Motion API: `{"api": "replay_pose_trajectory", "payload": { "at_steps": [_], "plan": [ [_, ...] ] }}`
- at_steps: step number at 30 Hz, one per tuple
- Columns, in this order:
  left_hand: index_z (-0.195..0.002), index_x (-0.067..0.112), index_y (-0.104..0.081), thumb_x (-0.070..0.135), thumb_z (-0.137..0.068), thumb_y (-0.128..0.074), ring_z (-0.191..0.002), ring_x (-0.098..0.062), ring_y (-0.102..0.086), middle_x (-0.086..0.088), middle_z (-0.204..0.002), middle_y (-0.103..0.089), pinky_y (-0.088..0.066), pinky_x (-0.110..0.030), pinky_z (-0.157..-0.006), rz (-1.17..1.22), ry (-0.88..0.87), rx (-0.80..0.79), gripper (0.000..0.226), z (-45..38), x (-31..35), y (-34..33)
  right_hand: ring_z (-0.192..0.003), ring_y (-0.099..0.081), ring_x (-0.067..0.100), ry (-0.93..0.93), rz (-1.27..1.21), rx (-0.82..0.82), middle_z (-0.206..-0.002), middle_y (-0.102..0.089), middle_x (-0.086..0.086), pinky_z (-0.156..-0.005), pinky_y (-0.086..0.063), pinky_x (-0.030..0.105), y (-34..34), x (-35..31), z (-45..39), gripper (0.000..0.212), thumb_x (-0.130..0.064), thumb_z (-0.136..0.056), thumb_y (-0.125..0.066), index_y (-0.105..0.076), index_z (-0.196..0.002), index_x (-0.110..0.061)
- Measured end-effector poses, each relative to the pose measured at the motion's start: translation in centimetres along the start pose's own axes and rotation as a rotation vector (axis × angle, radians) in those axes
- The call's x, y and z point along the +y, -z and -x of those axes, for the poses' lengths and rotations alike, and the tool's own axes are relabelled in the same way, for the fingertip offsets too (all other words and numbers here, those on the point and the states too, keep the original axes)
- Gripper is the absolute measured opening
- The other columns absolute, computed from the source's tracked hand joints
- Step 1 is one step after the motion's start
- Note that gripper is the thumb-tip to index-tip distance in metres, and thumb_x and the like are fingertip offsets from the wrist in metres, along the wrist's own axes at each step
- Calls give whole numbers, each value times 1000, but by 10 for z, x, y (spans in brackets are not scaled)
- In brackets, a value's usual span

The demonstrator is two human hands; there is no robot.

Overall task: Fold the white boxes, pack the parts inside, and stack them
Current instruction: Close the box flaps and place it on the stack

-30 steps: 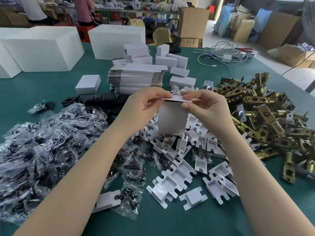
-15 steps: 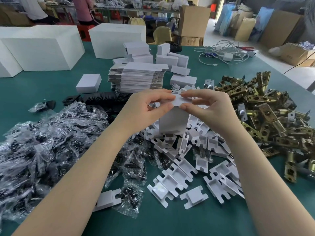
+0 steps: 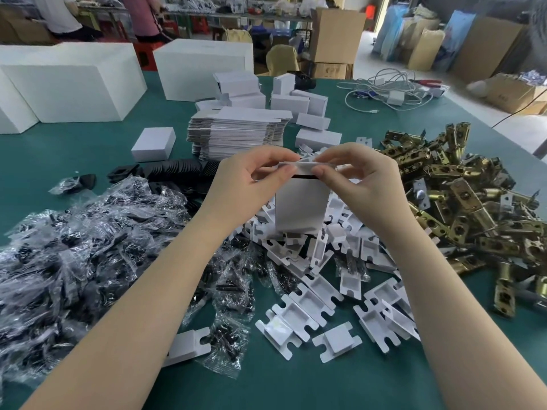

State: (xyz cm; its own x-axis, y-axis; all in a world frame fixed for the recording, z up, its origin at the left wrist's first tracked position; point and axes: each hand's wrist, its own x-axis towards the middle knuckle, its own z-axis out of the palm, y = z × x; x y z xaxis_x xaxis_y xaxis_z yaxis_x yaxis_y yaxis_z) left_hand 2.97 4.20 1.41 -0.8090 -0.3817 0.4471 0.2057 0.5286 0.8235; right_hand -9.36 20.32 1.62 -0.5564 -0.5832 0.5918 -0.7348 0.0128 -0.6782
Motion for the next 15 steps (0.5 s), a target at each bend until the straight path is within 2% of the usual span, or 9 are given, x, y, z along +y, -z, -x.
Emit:
{"api": "replay_pose_trajectory", "payload": {
  "at_steps": [6, 11, 15],
  "plan": [
    [-103, 29, -75, 22, -91, -70, -87, 3, -69, 16, -99, -74, -50, -11, -75, 29, 3, -19, 14, 1, 1, 1, -84, -66, -2, -4, -42, -46, -92, -70, -13, -76, -51, 12, 5, -3, 0, 7, -13, -87, -75, -71, -91, -18],
    [-96, 34, -75, 18, -89, -73, -97, 1, -69, 21, -105, -72, -53, -14, -82, 55, -31, -37, 18, 2, 1, 1, -91, -68, 4, -10, -50, -108, -97, -73, -5, -81, -53, 16, 9, -3, 0, 6, -13, -86, -75, -73, -92, -14],
    [-94, 33, -75, 15, -87, -74, -97, 2, -69, 22, -104, -71, -52, -11, -80, 74, -37, -39, 20, 1, -2, 2, -94, -69, 2, -30, -58, -145, -100, -74, -7, -85, -54, 19, 14, -3, 1, 10, -17, -83, -78, -75, -91, -22]
  ]
}}
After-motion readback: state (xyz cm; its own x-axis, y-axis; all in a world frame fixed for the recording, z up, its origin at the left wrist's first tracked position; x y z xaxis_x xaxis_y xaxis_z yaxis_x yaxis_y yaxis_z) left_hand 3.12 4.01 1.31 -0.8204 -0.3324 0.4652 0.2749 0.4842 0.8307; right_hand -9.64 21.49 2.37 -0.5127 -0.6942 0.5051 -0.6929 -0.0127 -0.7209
